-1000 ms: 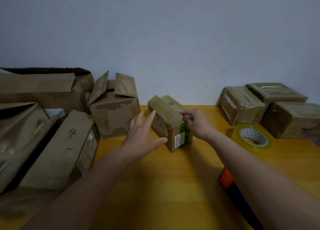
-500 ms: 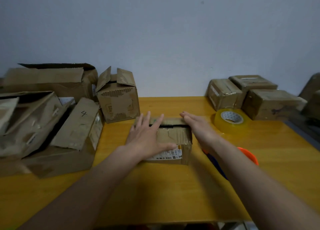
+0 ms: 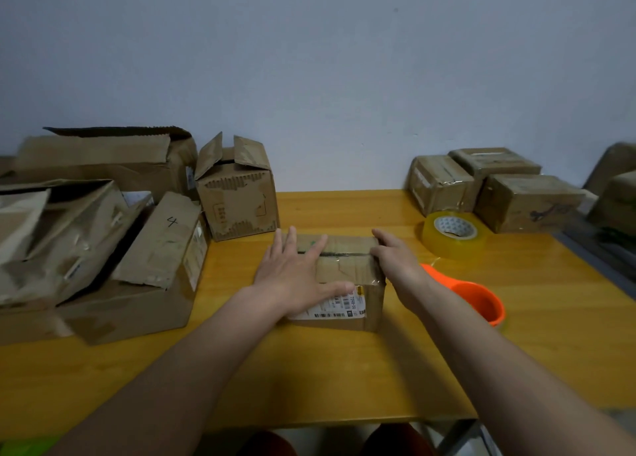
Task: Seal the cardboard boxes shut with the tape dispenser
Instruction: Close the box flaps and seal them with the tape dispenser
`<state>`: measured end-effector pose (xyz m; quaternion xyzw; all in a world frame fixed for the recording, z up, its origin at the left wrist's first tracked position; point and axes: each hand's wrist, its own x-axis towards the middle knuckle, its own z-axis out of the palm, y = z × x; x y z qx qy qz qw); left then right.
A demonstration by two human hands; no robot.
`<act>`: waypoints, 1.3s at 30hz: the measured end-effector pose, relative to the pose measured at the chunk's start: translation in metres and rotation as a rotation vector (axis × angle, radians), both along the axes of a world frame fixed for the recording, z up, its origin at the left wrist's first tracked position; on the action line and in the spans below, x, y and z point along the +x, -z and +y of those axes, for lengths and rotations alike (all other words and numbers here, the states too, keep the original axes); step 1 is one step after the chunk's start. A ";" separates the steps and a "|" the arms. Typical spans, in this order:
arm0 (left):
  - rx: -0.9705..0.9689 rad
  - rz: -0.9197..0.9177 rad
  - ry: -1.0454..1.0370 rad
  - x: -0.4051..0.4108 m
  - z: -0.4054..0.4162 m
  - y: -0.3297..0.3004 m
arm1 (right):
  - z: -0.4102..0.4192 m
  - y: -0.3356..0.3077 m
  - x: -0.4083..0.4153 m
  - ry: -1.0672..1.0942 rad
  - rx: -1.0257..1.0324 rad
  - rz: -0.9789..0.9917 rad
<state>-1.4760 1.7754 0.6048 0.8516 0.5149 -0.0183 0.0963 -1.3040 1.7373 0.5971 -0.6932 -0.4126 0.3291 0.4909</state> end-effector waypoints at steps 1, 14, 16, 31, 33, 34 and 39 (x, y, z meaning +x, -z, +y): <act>-0.017 0.013 0.001 -0.001 0.003 -0.002 | 0.000 0.000 0.000 0.001 -0.010 0.007; 0.177 0.067 0.128 0.005 0.000 0.013 | -0.003 0.018 -0.005 0.030 0.130 0.163; 0.185 0.061 0.129 0.009 -0.003 0.014 | -0.005 0.017 -0.005 0.036 0.140 0.104; 0.243 0.026 0.250 0.021 -0.019 0.015 | -0.082 0.038 0.048 0.297 -0.499 -1.026; 0.224 0.016 0.252 0.021 -0.019 0.013 | -0.085 0.043 0.052 0.217 -0.558 -1.043; 0.215 0.005 0.256 0.021 -0.019 0.012 | -0.087 0.042 0.055 0.200 -0.541 -1.023; 0.170 -0.180 0.224 0.021 -0.020 0.002 | -0.095 0.009 0.069 0.229 -0.190 -0.709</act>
